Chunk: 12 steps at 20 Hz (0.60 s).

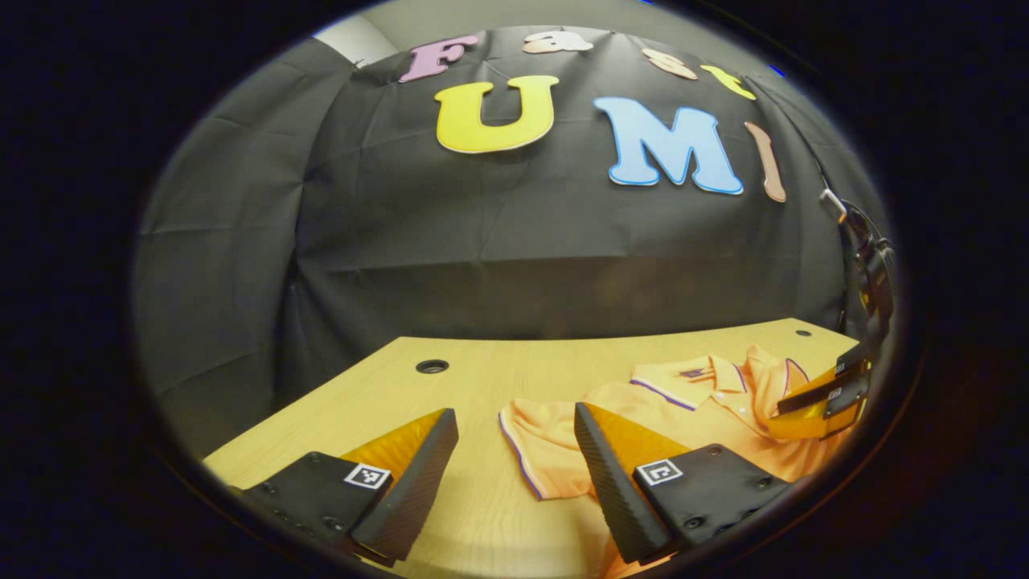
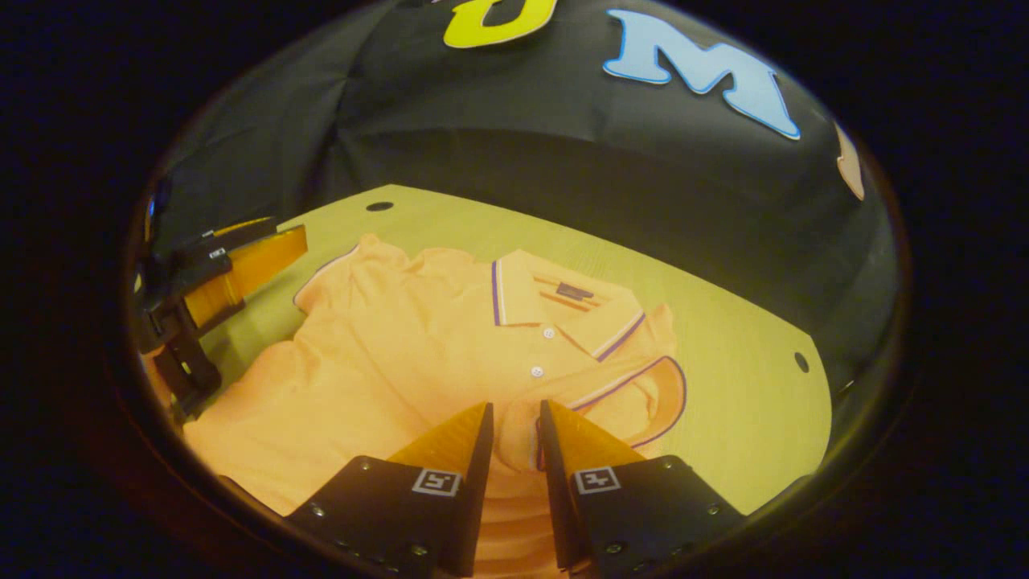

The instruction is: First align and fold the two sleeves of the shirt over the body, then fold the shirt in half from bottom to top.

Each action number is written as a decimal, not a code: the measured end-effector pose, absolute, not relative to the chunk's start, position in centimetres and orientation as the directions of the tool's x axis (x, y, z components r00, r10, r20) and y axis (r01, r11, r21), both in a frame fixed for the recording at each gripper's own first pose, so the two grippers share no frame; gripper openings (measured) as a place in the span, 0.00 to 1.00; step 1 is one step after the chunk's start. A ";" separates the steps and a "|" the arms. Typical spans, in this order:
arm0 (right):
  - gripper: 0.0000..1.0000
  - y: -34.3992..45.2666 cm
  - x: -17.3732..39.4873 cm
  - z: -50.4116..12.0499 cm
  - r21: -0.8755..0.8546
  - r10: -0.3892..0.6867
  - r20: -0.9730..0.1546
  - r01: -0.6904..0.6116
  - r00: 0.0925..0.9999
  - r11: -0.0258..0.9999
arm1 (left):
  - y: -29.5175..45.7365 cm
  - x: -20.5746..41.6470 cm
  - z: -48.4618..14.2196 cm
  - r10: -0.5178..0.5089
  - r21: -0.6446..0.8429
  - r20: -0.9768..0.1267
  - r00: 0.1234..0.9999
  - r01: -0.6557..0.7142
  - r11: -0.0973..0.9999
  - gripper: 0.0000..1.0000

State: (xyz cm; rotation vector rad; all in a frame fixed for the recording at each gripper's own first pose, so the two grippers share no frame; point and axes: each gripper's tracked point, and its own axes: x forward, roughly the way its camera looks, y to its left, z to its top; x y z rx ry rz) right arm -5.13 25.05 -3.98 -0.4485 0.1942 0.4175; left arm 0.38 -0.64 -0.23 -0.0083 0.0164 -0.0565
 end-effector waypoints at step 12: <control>0.37 16.1 -12.8 1.3 -0.386 0.298 -0.068 -0.300 0.952 0.872 | -2.4 1.2 -3.4 -0.129 0.082 -0.188 0.974 0.146 0.986 0.94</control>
